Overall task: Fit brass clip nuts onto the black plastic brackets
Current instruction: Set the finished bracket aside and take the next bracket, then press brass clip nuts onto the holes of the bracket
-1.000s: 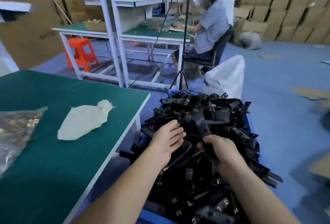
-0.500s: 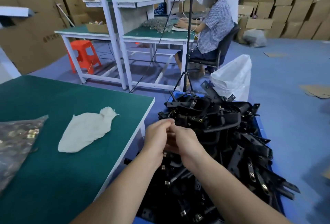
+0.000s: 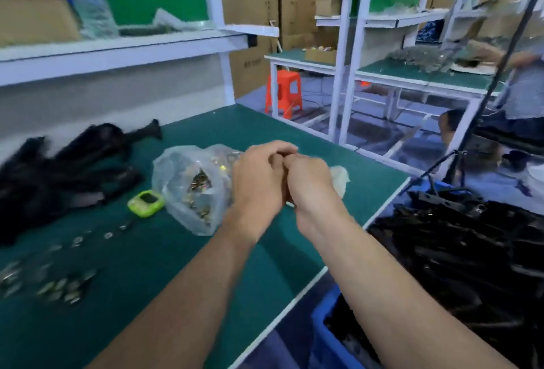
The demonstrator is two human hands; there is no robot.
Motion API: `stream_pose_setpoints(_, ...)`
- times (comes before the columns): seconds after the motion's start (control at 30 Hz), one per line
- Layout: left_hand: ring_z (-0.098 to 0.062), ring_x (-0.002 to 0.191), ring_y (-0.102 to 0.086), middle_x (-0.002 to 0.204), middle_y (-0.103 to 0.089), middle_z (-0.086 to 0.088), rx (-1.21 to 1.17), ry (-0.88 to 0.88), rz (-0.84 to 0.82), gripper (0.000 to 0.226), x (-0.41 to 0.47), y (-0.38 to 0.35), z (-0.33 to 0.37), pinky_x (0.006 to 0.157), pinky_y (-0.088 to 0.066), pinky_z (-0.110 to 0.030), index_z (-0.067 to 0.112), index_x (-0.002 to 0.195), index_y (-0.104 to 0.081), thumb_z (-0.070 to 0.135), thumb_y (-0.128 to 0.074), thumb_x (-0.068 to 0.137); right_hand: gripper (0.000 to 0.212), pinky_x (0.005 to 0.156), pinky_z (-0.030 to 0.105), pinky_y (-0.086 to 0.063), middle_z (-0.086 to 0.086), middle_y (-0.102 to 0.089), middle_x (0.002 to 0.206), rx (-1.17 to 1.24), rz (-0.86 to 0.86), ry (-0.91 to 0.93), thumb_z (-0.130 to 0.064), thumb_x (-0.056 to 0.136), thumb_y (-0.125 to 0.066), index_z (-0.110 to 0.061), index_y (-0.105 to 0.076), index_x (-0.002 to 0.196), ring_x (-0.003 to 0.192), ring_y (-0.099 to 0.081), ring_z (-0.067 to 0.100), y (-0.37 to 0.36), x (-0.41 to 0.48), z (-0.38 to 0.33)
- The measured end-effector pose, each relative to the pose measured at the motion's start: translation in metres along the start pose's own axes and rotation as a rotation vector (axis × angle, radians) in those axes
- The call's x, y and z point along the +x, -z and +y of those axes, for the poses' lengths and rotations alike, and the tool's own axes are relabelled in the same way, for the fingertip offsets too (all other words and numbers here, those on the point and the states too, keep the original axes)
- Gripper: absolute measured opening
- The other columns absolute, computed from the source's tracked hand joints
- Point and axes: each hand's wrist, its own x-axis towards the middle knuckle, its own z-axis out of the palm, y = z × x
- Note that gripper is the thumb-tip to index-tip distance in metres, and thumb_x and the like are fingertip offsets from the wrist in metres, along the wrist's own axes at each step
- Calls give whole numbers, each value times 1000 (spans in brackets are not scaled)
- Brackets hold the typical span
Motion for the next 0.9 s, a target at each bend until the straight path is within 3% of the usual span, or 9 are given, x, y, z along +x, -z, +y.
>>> stream_pose_setpoints(0.13, 2, 83, -69, 79, -73, 26, 84, 161, 179, 44, -14, 104, -54, 82, -56, -29, 35, 75, -75, -2, -51, 80, 24, 64, 30, -54, 1, -77, 76, -119, -363, -59, -27, 64, -57, -27, -79, 72, 73, -71, 14, -96, -26, 20)
stream_pose_setpoints(0.23, -9, 86, -71, 86, -77, 17, 257, 284, 245, 32, -35, 173, -99, 83, -57, -32, 34, 81, -78, 9, -58, 80, 25, 76, 38, -57, 10, -75, 85, -262, -546, -56, -23, 69, -60, -17, -79, 84, 84, -68, 22, -155, -36, 51)
stream_pose_setpoints(0.4, -20, 94, -67, 107, -74, 3, 597, 565, 391, 30, -97, 270, -175, 87, -53, -32, 36, 109, -76, 17, -61, 91, 26, 62, 17, -50, -22, -71, 73, -499, -711, 111, -8, 81, -65, -25, -78, 96, 72, -65, 0, -221, -35, 92)
stream_pose_setpoints(0.5, -25, 119, -58, 123, -67, -1, 652, 679, 311, 42, -117, 299, -200, 99, -48, -38, 30, 132, -65, 28, -69, 91, 26, 57, 15, -48, -15, -73, 93, -637, -735, 222, -15, 89, -63, -27, -74, 109, 77, -66, 3, -257, -24, 103)
stream_pose_setpoints(0.63, -16, 131, -50, 143, -55, 12, 711, 622, 134, 38, -109, 301, -214, 109, -41, -36, 31, 130, -67, 39, -69, 93, 40, 47, 15, -35, 0, -70, 102, -848, -730, 345, -20, 93, -59, -25, -62, 134, 71, -58, 11, -302, 0, 111)
stream_pose_setpoints(0.7, -15, 129, -48, 140, -54, 14, 741, 571, 113, 30, -105, 301, -221, 109, -39, -34, 33, 123, -71, 41, -68, 94, 52, 67, 21, -46, 7, -59, 133, -902, -732, 387, -15, 94, -58, -21, -50, 146, 95, -61, 18, -319, 14, 116)
stream_pose_setpoints(0.77, -12, 122, -46, 127, -56, 17, 706, 543, 148, 22, -100, 305, -228, 102, -36, -25, 31, 113, -76, 37, -72, 92, 62, 96, 38, -48, 5, -39, 153, -1005, -730, 448, -9, 95, -58, -18, -39, 154, 134, -44, 26, -334, 27, 120)
stream_pose_setpoints(0.83, -5, 113, -44, 113, -55, 22, 659, 535, 175, 15, -95, 310, -233, 94, -34, -19, 31, 105, -77, 34, -76, 90, 70, 107, 42, -42, 4, -32, 160, -1112, -778, 500, -2, 94, -60, -17, -33, 157, 145, -28, 28, -346, 39, 125)
stream_pose_setpoints(0.9, 2, 105, -41, 105, -55, 25, 626, 526, 199, 15, -91, 314, -235, 88, -32, -9, 31, 100, -78, 33, -80, 86, 76, 110, 39, -39, 5, -38, 155, -1232, -851, 590, 5, 89, -64, -17, -35, 156, 144, -28, 31, -353, 48, 131)
